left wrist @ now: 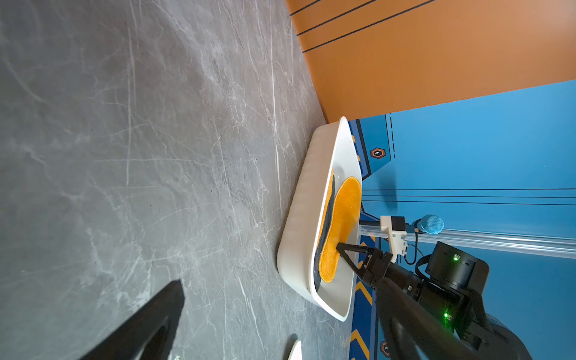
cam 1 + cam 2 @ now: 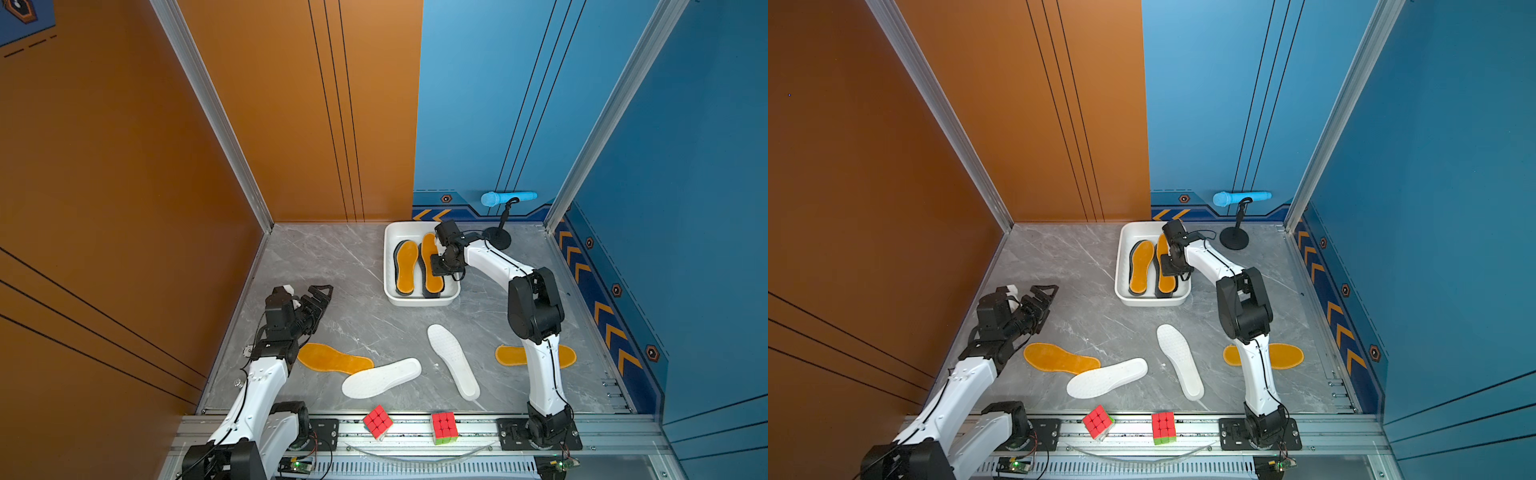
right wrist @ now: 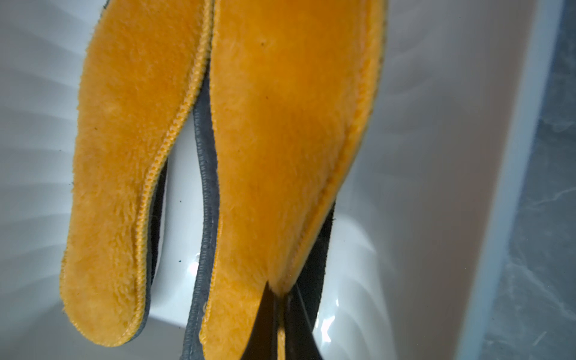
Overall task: Put the insoles into the storage box
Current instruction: Place the insole in the storage box.
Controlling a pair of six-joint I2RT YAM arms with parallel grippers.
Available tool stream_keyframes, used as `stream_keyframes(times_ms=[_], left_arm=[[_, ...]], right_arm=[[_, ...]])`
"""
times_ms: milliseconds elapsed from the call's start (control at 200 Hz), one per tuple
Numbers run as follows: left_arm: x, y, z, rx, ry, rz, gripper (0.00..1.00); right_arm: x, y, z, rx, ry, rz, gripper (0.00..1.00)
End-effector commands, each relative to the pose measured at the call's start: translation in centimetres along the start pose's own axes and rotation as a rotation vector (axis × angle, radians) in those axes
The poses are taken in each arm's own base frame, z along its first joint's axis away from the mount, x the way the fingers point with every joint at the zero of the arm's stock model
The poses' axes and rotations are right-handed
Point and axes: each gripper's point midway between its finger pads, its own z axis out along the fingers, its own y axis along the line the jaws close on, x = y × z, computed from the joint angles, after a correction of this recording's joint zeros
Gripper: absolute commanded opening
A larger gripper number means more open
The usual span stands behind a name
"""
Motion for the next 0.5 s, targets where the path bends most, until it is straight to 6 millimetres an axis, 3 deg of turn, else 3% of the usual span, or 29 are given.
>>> stream_keyframes(times_ms=[0,260,491], left_arm=[[-0.47,-0.29,-0.07,-0.002,-0.010,0.011,0.98],[-0.61,-0.52,0.04,-0.002,-0.009,0.015,0.98],[-0.56,-0.36,0.14,-0.003,-0.005,0.015,0.98]], right_arm=[[-0.08,0.06,-0.13,-0.013,0.020,0.010,0.01],[-0.05,0.11,0.46,-0.016,0.028,0.020,0.15],[-0.28,0.19,0.73,-0.013,0.028,0.022,0.21]])
